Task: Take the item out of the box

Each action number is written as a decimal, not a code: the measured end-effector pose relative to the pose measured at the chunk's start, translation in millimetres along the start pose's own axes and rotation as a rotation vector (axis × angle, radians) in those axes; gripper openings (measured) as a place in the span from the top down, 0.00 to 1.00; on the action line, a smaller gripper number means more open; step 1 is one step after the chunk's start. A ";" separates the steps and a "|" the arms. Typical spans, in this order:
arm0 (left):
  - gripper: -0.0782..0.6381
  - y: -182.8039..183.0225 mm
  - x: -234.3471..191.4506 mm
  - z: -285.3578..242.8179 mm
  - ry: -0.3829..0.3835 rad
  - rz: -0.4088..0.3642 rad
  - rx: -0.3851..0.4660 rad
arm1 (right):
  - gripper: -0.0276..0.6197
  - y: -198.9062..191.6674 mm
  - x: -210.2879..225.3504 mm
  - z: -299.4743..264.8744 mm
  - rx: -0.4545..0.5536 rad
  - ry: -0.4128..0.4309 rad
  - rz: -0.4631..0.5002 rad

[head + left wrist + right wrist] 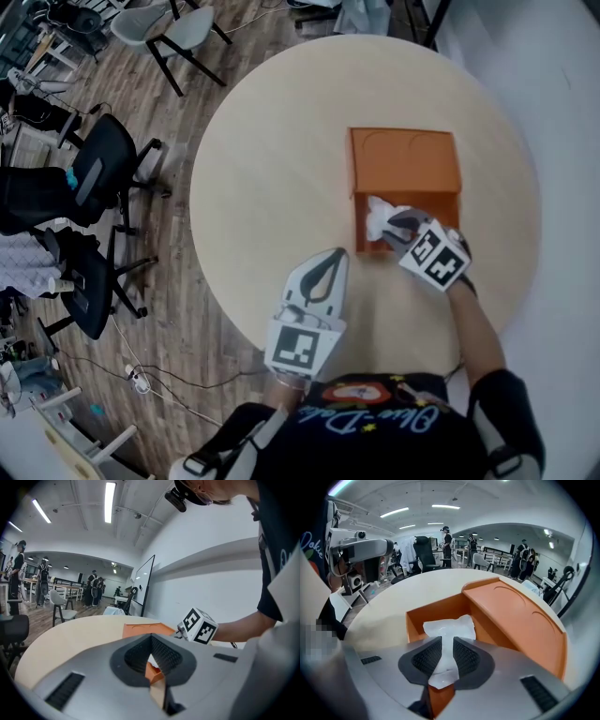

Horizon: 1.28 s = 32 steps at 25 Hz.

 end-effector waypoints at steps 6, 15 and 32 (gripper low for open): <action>0.91 2.0 -2.2 5.4 0.006 -0.005 0.007 | 0.94 0.1 1.1 -0.1 0.008 -0.045 -0.033; 0.91 6.0 6.1 12.0 0.008 -0.040 0.014 | 0.96 -2.6 -4.7 25.2 0.102 -0.063 -0.081; 0.91 36.0 53.2 46.0 0.044 -0.137 0.079 | 0.96 -30.2 -51.1 140.4 0.523 -0.176 -0.209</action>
Point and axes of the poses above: the fingertips, and each gripper's own axes: z backward along the fingers, x to its right, y out of its top, the point moved 10 cm from there along z, backward along the fingers, and after that the axes turned 10 degrees about -x, right-handed, at the moved point
